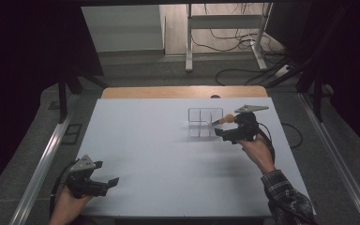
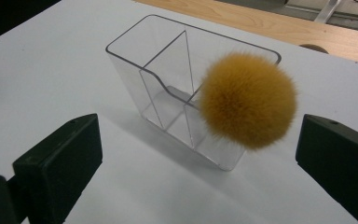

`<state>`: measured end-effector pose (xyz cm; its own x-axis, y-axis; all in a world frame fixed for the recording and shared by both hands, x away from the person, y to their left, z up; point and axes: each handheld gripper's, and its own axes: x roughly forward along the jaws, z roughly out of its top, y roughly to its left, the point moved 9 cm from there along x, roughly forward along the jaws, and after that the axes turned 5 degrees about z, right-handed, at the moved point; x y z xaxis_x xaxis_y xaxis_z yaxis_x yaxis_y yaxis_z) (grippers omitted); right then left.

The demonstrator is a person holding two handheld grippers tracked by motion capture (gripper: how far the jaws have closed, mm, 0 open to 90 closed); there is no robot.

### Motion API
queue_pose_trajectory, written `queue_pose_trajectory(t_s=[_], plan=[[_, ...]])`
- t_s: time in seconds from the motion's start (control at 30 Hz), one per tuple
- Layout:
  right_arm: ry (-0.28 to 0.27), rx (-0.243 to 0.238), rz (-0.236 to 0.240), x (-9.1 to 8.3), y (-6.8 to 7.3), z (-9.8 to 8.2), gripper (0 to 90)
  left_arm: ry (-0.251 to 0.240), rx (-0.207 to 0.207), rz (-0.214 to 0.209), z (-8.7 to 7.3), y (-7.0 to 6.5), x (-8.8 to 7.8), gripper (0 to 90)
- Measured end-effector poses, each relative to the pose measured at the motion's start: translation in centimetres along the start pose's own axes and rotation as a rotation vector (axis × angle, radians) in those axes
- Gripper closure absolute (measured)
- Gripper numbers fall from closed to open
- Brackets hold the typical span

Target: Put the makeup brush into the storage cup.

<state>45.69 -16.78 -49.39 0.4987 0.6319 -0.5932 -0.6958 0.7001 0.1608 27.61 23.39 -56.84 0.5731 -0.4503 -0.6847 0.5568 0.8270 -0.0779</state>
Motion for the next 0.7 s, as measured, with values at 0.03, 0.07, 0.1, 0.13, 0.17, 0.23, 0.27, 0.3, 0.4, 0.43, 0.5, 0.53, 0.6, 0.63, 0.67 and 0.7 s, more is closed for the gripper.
queue_pose_trajectory(t_s=[0.03, 0.07, 0.1, 0.13, 0.17, 0.23, 0.27, 0.3, 0.4, 0.43, 0.5, 0.53, 0.6, 0.63, 0.67, 0.7], plan=[[0.0, -0.002, 0.003, -0.1, 0.1, 0.0, 0.2, -0.001, 0.0, 0.0, 0.0, 0.0, 0.0, 4.3], [-0.002, -0.006, 0.005, -0.2, 0.3, -0.1, 0.1, 0.0, 0.001, 0.001, 0.0, 0.0, 0.0, 4.1], [-0.003, -0.006, 0.005, -0.2, 0.3, -0.1, 0.1, 0.0, 0.0, 0.001, 0.0, 0.0, 0.0, 3.9], [-0.003, -0.006, 0.005, -0.2, 0.3, -0.1, 0.1, -0.001, -0.001, 0.001, 0.0, 0.0, 0.0, 3.9], [-0.003, -0.009, 0.006, -0.3, 0.4, -0.2, 0.1, -0.001, 0.0, 0.002, 0.0, 0.0, 0.0, 3.9], [-0.002, -0.009, 0.005, -0.3, 0.5, -0.3, 0.1, -0.002, 0.0, 0.003, 0.0, 0.0, 0.0, 3.9], [-0.001, -0.01, 0.004, -0.4, 0.5, -0.3, 0.1, -0.004, 0.001, 0.003, 0.1, 0.0, 0.0, 3.9], [-0.002, -0.012, 0.005, -0.5, 0.5, -0.4, 0.1, -0.005, 0.0, 0.003, 0.1, 0.0, -0.1, 3.9], [-0.003, -0.013, 0.005, -0.6, 0.5, -0.6, 0.1, -0.008, 0.0, 0.002, 0.1, 0.0, -0.1, 3.8], [-0.002, -0.013, 0.006, -0.6, 0.5, -0.6, 0.1, -0.008, 0.001, 0.0, 0.1, 0.0, -0.1, 3.8], [0.001, -0.014, 0.007, -0.7, 0.5, -0.9, 0.1, -0.008, 0.001, 0.0, 0.1, 0.0, -0.1, 3.9], [0.002, -0.015, 0.004, -0.7, 0.5, -1.0, 0.1, -0.009, 0.002, 0.0, 0.1, 0.0, -0.1, 3.9], [0.004, -0.012, 0.005, -0.8, 0.4, -1.2, 0.1, -0.009, 0.004, -0.001, 0.1, 0.0, -0.1, 3.9], [0.005, -0.013, 0.006, -0.8, 0.3, -1.3, 0.1, -0.009, 0.005, 0.0, 0.1, 0.0, -0.1, 3.8], [0.008, -0.011, 0.004, -0.8, 0.3, -1.4, 0.1, -0.009, 0.006, 0.001, 0.1, 0.0, -0.1, 3.8], [0.009, -0.013, 0.003, -0.8, 0.3, -1.5, 0.1, -0.009, 0.007, 0.002, 0.1, 0.0, -0.1, 3.9]])
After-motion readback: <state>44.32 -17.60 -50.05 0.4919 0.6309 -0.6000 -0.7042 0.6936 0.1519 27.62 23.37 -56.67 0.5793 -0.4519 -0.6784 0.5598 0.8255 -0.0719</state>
